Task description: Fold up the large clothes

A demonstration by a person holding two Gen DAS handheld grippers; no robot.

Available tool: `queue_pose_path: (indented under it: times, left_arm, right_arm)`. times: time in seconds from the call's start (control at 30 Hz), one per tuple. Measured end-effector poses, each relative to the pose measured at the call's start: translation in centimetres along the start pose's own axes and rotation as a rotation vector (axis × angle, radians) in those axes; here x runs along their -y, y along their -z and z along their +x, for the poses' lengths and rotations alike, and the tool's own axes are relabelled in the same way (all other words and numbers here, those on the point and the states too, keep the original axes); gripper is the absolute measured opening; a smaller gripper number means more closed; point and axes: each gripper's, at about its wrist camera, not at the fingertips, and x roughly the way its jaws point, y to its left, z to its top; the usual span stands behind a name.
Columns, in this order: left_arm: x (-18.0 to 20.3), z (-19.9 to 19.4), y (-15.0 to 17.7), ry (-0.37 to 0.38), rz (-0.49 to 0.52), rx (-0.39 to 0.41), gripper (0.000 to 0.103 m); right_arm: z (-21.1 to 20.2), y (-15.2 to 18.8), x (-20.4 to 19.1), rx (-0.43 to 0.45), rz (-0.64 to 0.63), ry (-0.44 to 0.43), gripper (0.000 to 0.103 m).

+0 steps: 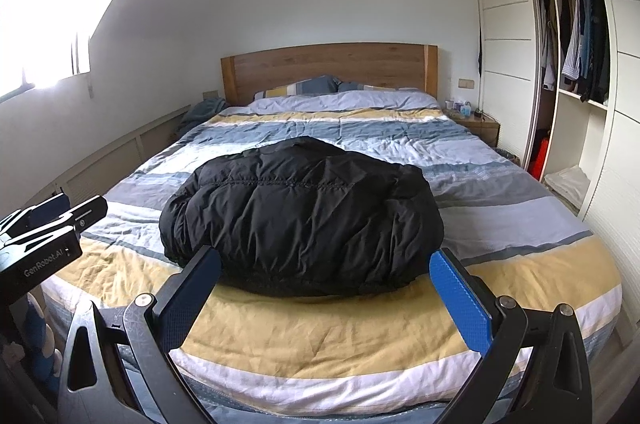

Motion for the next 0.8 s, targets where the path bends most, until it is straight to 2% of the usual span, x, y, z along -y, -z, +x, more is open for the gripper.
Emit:
queue_pose_path:
  times: [0.8]
  left_arm:
    - [-0.2, 3.2, 1.6, 0.009, 0.007, -0.071, 0.071]
  right_arm:
    - [2.1, 0.6, 0.8, -0.034, -0.007, 0.05, 0.103]
